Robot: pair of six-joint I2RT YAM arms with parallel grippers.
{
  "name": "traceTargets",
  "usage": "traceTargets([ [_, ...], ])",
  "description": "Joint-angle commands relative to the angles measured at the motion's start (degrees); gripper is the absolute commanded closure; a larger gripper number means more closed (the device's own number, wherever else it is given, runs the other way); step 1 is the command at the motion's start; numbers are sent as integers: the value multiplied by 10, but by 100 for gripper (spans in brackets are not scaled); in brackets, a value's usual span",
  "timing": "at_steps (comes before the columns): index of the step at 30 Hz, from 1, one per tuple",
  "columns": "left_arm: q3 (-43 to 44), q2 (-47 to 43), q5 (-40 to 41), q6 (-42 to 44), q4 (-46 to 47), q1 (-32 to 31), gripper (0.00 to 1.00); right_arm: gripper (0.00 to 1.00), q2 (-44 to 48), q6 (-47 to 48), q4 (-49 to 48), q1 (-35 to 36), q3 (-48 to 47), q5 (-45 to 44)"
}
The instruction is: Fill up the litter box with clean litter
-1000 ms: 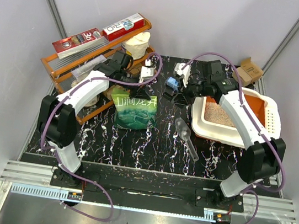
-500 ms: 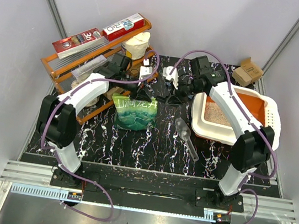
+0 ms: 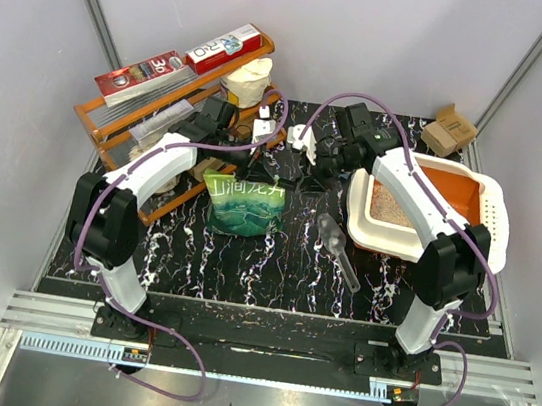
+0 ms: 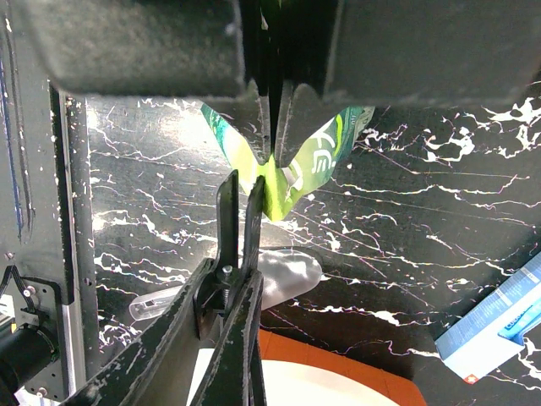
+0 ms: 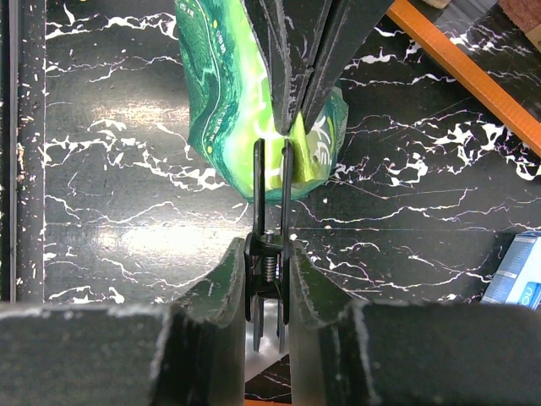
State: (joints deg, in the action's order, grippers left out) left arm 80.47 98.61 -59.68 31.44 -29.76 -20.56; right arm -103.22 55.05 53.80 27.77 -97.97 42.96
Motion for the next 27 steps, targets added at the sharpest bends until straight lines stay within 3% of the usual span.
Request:
traceTargets([
  [1, 0, -25, -32, -3, 34, -2, 100, 100, 34, -18, -34, 2, -20, -2],
  [16, -1, -26, -31, -1, 27, 0, 100, 100, 37, -49, -65, -15, -7, 5],
  [27, 6, -25, -30, -4, 26, 1, 100, 100, 17, -23, -18, -14, -10, 17],
])
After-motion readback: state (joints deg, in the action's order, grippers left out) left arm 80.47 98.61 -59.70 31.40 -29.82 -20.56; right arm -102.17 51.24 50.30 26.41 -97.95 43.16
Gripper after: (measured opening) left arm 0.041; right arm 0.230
